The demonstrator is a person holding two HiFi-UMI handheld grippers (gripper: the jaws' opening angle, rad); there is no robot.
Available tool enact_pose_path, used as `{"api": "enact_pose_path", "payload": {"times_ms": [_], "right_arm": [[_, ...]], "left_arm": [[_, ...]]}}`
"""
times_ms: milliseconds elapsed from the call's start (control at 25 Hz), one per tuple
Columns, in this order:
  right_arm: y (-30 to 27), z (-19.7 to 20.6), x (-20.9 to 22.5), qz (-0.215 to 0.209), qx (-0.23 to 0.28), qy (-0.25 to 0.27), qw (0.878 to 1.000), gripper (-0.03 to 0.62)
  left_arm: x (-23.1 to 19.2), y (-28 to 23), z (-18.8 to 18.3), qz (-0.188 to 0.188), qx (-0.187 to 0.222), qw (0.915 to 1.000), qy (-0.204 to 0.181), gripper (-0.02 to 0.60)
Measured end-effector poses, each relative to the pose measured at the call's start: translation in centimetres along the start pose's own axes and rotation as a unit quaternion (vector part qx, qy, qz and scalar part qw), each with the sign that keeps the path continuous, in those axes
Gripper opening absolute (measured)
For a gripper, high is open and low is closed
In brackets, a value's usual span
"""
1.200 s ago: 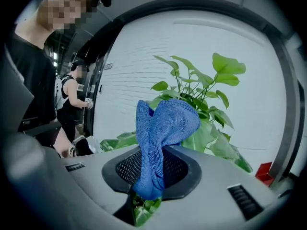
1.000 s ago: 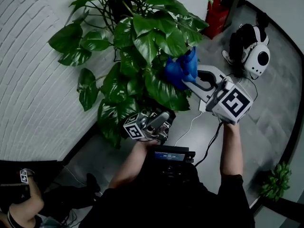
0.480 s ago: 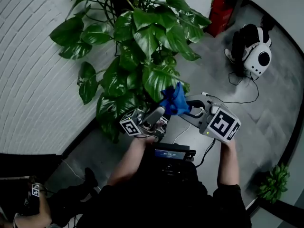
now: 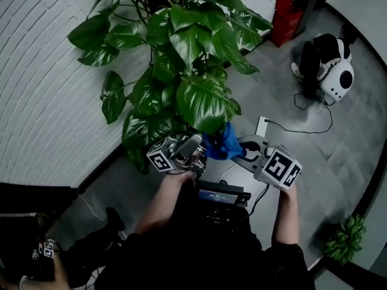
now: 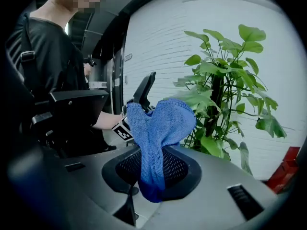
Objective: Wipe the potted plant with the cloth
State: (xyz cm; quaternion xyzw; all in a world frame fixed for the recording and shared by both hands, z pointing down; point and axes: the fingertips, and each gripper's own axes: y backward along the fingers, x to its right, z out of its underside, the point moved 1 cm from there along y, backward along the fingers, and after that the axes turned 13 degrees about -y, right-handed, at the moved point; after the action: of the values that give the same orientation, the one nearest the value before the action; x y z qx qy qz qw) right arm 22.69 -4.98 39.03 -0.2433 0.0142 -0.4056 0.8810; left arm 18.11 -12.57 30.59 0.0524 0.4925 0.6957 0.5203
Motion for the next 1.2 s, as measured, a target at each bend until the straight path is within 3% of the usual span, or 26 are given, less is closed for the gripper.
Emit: {"api": "enact_pose_path", "payload": {"times_ms": [120, 360, 600, 760, 920, 1080, 1200], "right_arm": [[1.1, 1.2, -0.6, -0.023, 0.011, -0.002, 1.0, 0.107], [2.8, -1.4, -2.9, -0.104, 0.153, -0.024, 0.982, 0.107], [-1.6, -3.2, -5.2, -0.159, 0.167, -0.018, 0.973, 0.107], [-5.5, -5.4, -5.5, -0.151, 0.19, -0.017, 0.97, 0.107], [-9.9, -6.9, -5.0, -0.107, 0.182, -0.031, 0.977, 0.107], [-14.7, -8.1, -4.8, -0.07, 0.172, -0.068, 0.98, 0.107], [-18.2, -9.2, -5.1, -0.034, 0.167, -0.096, 0.981, 0.107]], "left_arm": [[0.3, 0.9, 0.2, -0.012, -0.011, 0.9997, -0.016, 0.354], [2.5, 6.1, -0.5, -0.075, -0.036, 0.9947, -0.06, 0.354], [6.4, 12.0, -3.6, -0.139, -0.044, 0.9813, -0.125, 0.353], [8.1, 16.7, -6.4, -0.188, -0.032, 0.9675, -0.166, 0.353], [8.8, 21.5, -9.9, -0.222, -0.028, 0.9544, -0.198, 0.354], [8.6, 26.3, -13.3, -0.247, -0.04, 0.9467, -0.203, 0.354], [8.2, 29.1, -16.2, -0.249, -0.064, 0.946, -0.197, 0.353]]}}
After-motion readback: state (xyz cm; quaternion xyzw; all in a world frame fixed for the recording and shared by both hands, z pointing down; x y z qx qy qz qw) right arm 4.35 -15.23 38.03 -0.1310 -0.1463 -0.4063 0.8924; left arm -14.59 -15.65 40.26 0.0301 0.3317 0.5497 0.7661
